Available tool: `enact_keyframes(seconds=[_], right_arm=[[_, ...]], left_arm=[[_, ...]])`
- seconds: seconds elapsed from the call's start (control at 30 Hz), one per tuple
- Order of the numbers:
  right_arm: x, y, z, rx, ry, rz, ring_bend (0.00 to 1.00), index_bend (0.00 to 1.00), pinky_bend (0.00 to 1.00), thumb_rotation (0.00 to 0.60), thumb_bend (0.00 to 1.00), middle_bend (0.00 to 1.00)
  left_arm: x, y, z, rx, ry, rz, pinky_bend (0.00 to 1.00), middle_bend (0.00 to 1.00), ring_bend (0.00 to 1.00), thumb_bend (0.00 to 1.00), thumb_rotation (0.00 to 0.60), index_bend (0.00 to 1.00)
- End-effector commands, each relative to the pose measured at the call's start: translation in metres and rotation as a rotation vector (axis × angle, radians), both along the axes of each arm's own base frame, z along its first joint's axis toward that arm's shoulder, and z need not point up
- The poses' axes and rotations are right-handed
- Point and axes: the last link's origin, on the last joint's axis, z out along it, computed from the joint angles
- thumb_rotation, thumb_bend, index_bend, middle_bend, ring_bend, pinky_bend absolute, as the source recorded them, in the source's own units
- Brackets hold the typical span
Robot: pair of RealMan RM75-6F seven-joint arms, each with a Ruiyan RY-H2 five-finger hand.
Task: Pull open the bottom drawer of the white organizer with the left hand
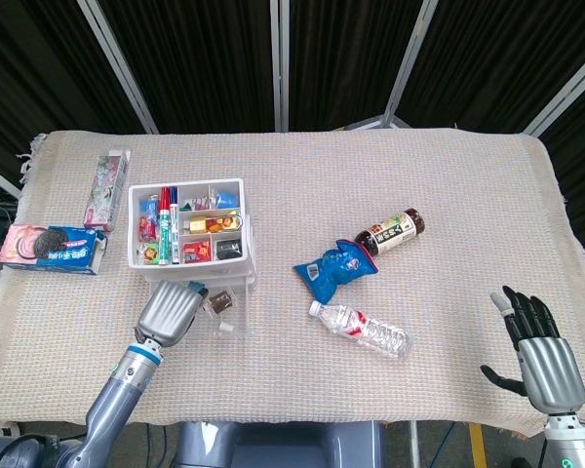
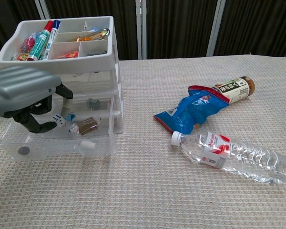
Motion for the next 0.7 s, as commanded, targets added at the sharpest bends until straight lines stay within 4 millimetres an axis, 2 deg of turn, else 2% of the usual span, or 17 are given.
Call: enact_keyframes(seconds=[0.03, 0.17, 0.27, 0.43, 0.7], right_arm=[[0.0, 0.0, 0.001, -0.007, 0.005, 0.001, 0.0, 0.0, 0.0, 0.6, 0.0, 0.0], [0.0, 0.001, 0.002, -0.012, 0.0, 0.003, 0.0, 0.0, 0.0, 0.6, 0.0, 0.0], [0.0, 0.001, 0.003, -0.014, -0.004, 0.003, 0.0, 0.0, 0.0, 0.6, 0.0, 0.0], [0.0, 0.001, 0.001, -0.007, 0.003, 0.003, 0.0, 0.0, 0.0, 0.6, 0.0, 0.0], [0.0, 0.001, -0.003, -0.002, 0.012, -0.002, 0.0, 0.0, 0.0, 0.6, 0.0, 0.0]], left_arm=[[0.005, -0.01, 0.019, 0.025, -0.039, -0.035, 0.91, 1.0, 1.0, 0.51, 0.6, 0.59], [0.004, -0.019, 0.036, 0.05, -0.09, -0.05, 0.91, 1.0, 1.0, 0.51, 0.6, 0.57], [-0.004, -0.028, 0.05, 0.067, -0.137, -0.04, 0.91, 1.0, 1.0, 0.51, 0.6, 0.57], [-0.035, -0.038, 0.069, 0.11, -0.193, 0.003, 0.91, 1.0, 1.0, 0.51, 0.6, 0.57], [-0.091, -0.047, 0.074, 0.168, -0.226, 0.091, 0.9, 1.0, 1.0, 0.51, 0.6, 0.57]])
